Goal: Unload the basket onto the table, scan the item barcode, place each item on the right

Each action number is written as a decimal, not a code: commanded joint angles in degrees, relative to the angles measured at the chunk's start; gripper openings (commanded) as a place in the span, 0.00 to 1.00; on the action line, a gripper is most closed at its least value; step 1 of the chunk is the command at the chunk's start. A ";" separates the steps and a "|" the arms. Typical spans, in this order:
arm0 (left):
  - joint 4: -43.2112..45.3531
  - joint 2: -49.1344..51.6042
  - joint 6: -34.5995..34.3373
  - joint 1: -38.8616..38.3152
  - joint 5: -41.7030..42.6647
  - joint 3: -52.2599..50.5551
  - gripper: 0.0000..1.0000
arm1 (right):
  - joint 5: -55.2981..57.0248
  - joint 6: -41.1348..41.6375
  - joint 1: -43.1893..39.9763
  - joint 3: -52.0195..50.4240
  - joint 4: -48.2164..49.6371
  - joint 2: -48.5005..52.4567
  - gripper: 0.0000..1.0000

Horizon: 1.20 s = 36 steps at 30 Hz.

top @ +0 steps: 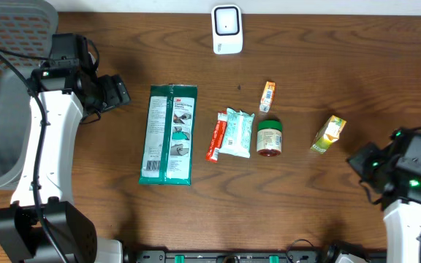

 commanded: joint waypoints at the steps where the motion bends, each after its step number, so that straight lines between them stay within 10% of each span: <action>1: -0.24 0.28 0.35 0.24 0.09 0.15 0.93 | -8.57 2.12 -0.37 -7.50 8.13 -0.24 0.01; 15: -0.24 0.28 0.35 0.24 0.09 0.15 0.92 | -6.60 10.03 -0.33 -24.50 30.21 -0.24 0.01; 36: -0.24 0.28 0.35 0.24 0.09 0.15 0.92 | -16.90 10.19 -0.33 -28.06 38.47 -0.24 0.01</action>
